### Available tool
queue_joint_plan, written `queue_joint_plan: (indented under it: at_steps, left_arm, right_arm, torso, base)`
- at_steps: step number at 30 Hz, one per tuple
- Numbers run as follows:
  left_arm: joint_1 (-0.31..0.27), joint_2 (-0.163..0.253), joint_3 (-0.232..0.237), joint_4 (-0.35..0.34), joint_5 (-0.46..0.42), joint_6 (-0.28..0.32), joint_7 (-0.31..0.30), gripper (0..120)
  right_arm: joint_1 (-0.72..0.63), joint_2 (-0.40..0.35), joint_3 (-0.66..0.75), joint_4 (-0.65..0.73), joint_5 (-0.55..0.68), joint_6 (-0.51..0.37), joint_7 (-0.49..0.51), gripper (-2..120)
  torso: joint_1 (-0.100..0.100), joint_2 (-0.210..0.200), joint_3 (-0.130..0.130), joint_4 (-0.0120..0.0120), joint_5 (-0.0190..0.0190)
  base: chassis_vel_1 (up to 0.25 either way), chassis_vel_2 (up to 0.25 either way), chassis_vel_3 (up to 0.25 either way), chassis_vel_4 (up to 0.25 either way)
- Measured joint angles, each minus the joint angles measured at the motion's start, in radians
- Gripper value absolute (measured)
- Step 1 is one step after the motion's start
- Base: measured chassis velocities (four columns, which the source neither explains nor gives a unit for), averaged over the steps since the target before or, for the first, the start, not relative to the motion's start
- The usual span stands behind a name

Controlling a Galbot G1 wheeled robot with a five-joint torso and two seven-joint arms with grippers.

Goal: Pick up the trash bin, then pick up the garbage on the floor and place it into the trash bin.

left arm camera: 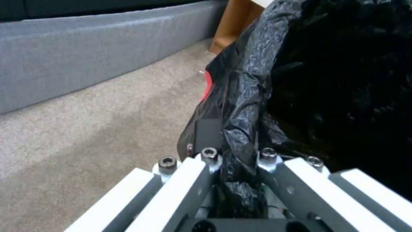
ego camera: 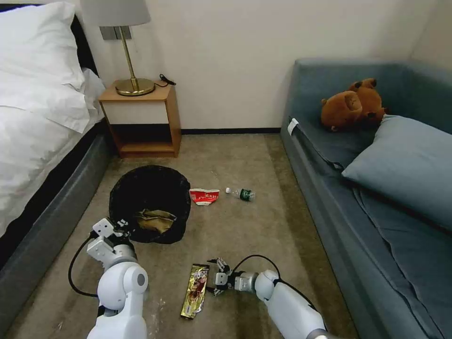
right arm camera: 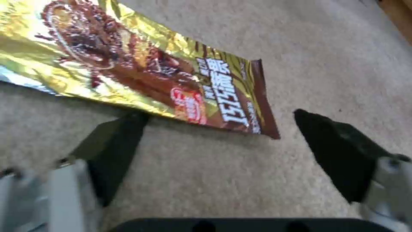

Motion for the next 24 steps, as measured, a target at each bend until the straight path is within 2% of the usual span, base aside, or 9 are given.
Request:
queue_joint_plan:
  at_steps: [1, 7, 8, 10, 11, 13, 16, 22, 24]
  left_arm:
    - [0.000, 0.000, 0.000, 0.000, 0.000, 0.000, 0.000, 1]
    - [-0.001, 0.000, 0.000, 0.000, -0.001, 0.000, 0.000, 1]
    - [-0.001, 0.000, 0.000, 0.000, -0.001, 0.000, 0.000, 1]
    - [-0.001, 0.000, 0.000, 0.000, -0.001, 0.000, 0.000, 1]
    - [-0.001, 0.000, 0.000, 0.000, -0.001, 0.000, 0.000, 1]
    - [-0.001, 0.000, -0.001, 0.000, -0.002, 0.000, 0.001, 1]
    - [-0.001, 0.000, -0.002, 0.001, -0.002, 0.000, 0.001, 1]
    - [-0.002, 0.000, -0.001, 0.001, -0.002, 0.000, 0.001, 1]
    - [-0.002, 0.000, 0.001, 0.002, -0.002, 0.000, 0.001, 1]
  right_arm:
    - [0.000, 0.000, 0.000, 0.000, 0.000, 0.000, 0.000, 89]
    - [-0.001, -0.001, -0.002, -0.002, -0.001, 0.003, -0.002, 63]
    - [-0.001, -0.001, -0.002, -0.002, -0.001, 0.003, -0.002, 63]
    - [0.000, 0.000, -0.003, -0.002, -0.002, 0.003, -0.003, 51]
    - [0.000, 0.000, -0.003, -0.002, -0.002, 0.003, -0.003, 51]
    - [0.000, -0.001, -0.002, 0.003, -0.002, 0.000, -0.002, 42]
    - [0.000, -0.004, 0.002, 0.007, -0.001, -0.004, -0.003, 35]
    - [0.000, -0.011, 0.009, 0.011, 0.015, -0.009, -0.011, 51]
    - [0.001, -0.025, -0.001, 0.011, 0.143, -0.040, -0.062, 65]
  torso:
    - [0.000, 0.000, 0.000, 0.0000, 0.0000]
    - [0.000, 0.000, 0.000, 0.0004, 0.0004]
    - [0.000, 0.000, 0.000, 0.0004, 0.0004]
    - [0.000, 0.000, 0.000, 0.0005, 0.0003]
    - [0.000, 0.000, 0.000, 0.0005, 0.0003]
    - [0.000, 0.000, 0.000, 0.0002, 0.0002]
    - [0.000, 0.000, 0.000, 0.0001, 0.0000]
    - [0.000, 0.000, 0.000, 0.0001, 0.0001]
    - [0.000, 0.000, 0.000, 0.0000, 0.0000]
  base:
    - [0.000, 0.000, 0.000, 0.000]
    - [0.000, 0.000, 0.000, 0.000]
    - [0.000, 0.000, 0.000, 0.000]
    - [0.000, 0.000, 0.000, 0.000]
    - [0.000, 0.000, 0.000, 0.000]
    - [0.000, 0.000, 0.000, 0.000]
    - [0.000, 0.000, 0.000, 0.000]
    - [0.000, 0.000, 0.000, 0.000]
    - [0.000, 0.000, 0.000, 0.000]
